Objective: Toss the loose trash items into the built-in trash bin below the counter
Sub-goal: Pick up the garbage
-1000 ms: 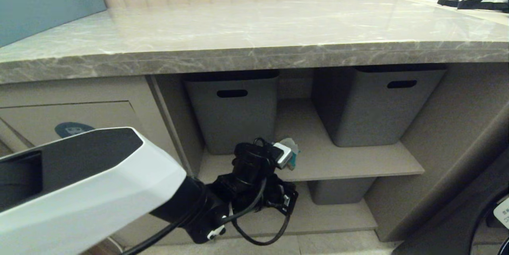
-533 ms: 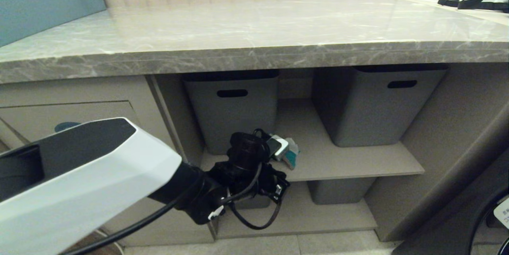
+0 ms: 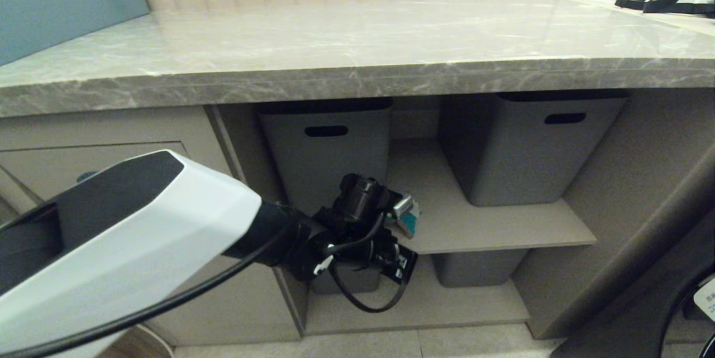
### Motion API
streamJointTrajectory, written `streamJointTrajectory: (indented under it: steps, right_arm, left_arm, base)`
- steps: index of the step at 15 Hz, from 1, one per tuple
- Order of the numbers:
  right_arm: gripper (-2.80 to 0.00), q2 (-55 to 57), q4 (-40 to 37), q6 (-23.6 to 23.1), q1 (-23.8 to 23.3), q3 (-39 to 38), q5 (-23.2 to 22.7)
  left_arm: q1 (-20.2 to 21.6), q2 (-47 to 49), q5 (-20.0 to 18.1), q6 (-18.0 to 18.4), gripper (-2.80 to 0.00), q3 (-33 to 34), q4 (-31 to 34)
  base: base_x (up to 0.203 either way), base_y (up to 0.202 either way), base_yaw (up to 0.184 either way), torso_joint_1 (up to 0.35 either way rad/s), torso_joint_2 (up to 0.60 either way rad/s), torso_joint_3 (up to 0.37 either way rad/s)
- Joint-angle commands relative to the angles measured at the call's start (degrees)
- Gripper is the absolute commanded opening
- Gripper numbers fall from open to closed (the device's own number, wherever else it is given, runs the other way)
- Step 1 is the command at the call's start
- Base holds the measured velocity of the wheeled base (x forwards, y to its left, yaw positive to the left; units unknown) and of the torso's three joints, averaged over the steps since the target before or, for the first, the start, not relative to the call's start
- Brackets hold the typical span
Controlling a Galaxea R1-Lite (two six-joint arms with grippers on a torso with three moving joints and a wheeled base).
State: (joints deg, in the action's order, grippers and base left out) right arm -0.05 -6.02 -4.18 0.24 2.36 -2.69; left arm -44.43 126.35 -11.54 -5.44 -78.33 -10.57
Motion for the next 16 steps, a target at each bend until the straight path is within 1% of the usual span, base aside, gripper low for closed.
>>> streamJointTrajectory:
  steps: [1,2,3,5,8,10,12,13,14,15,16]
  right_arm:
    - [-2.80,0.0,0.0,0.0,0.0,0.0,0.0]
    - [-2.80,0.0,0.0,0.0,0.0,0.0,0.0]
    - [-2.80,0.0,0.0,0.0,0.0,0.0,0.0]
    - [-2.80,0.0,0.0,0.0,0.0,0.0,0.0]
    - [-2.80,0.0,0.0,0.0,0.0,0.0,0.0]
    - [-2.80,0.0,0.0,0.0,0.0,0.0,0.0]
    - [-2.80,0.0,0.0,0.0,0.0,0.0,0.0]
    - [-2.80,0.0,0.0,0.0,0.0,0.0,0.0]
    - [-2.80,0.0,0.0,0.0,0.0,0.0,0.0]
    - [-2.80,0.0,0.0,0.0,0.0,0.0,0.0]
    - [-2.80,0.0,0.0,0.0,0.0,0.0,0.0]
  left_arm:
    - [-1.2,1.0,0.2,-10.9,-2.80,-2.6,0.4]
    - [-2.1,2.1,1.4,-18.3,-2.80,-5.8,0.6]
    - [-3.3,3.2,3.5,-24.7,-2.80,-8.9,0.7]
    - [-5.8,5.5,8.9,-37.3,-2.80,-14.6,1.2]
    - [-7.3,6.7,16.8,-53.7,-2.80,-18.2,4.9]
    - [-7.1,7.2,21.2,-61.3,-2.80,-20.0,9.9]
    - [-6.8,8.2,24.1,-67.1,-2.80,-23.2,12.7]
    - [-6.5,8.8,24.9,-68.8,-2.80,-25.0,13.9]
    - [-6.3,9.5,25.4,-69.8,-2.80,-26.3,15.0]
    - [-6.3,10.0,26.1,-70.1,-2.80,-26.7,15.2]
    - [-6.2,10.2,27.4,-70.1,0.00,-26.7,15.3]
  base:
    - [0.000,0.000,0.000,0.000,0.00,0.000]
    - [0.000,0.000,0.000,0.000,0.00,0.000]
    - [0.000,0.000,0.000,0.000,0.00,0.000]
    - [0.000,0.000,0.000,0.000,0.00,0.000]
    - [0.000,0.000,0.000,0.000,0.00,0.000]
    - [0.000,0.000,0.000,0.000,0.00,0.000]
    - [0.000,0.000,0.000,0.000,0.00,0.000]
    - [0.000,0.000,0.000,0.000,0.00,0.000]
    - [0.000,0.000,0.000,0.000,0.00,0.000]
    - [0.000,0.000,0.000,0.000,0.00,0.000]
    - [0.000,0.000,0.000,0.000,0.00,0.000]
